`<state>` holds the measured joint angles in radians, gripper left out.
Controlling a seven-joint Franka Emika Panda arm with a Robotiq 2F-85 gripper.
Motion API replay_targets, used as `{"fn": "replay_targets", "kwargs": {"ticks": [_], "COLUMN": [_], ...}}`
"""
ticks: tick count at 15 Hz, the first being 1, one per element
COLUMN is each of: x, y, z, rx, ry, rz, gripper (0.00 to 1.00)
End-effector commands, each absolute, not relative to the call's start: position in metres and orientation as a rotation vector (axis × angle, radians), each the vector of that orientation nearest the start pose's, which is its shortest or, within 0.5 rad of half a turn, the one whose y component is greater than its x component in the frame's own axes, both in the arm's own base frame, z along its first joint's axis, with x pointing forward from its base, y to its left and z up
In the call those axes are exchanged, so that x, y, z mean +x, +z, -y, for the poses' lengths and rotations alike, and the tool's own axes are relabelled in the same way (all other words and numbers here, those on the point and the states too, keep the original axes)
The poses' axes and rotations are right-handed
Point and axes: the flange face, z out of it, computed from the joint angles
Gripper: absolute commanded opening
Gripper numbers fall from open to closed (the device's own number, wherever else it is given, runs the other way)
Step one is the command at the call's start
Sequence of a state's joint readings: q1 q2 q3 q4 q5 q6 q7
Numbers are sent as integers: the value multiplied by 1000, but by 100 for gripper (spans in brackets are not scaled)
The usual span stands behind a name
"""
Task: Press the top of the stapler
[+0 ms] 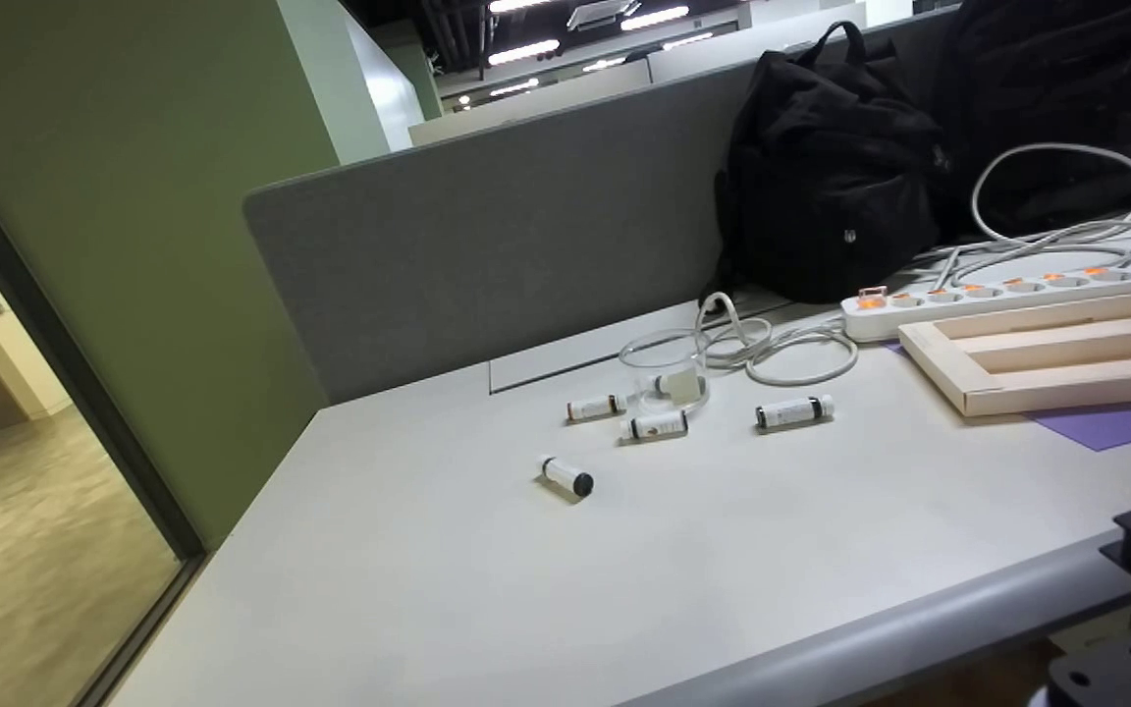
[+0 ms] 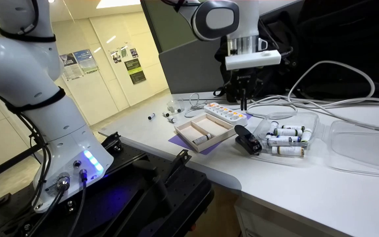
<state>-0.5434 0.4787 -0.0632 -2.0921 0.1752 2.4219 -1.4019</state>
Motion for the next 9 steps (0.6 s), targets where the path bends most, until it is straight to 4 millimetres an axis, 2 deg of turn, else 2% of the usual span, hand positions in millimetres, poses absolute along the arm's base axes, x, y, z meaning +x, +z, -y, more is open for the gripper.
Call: {"fn": "replay_targets", "kwargs": {"ticks": [1, 3, 4, 6, 7, 9], "x": [482, 482, 480, 480, 480, 479], "y": [213, 219, 212, 216, 216, 215], "z": [326, 327, 322, 322, 323, 323], "rx": [-2795, -2726, -2762, -2731, -2729, -2727], "ry": [31, 138, 63, 107, 113, 116], "rz": [979, 1026, 1002, 1019, 1022, 1023], "gripper": [41, 53, 36, 50, 53, 53]}}
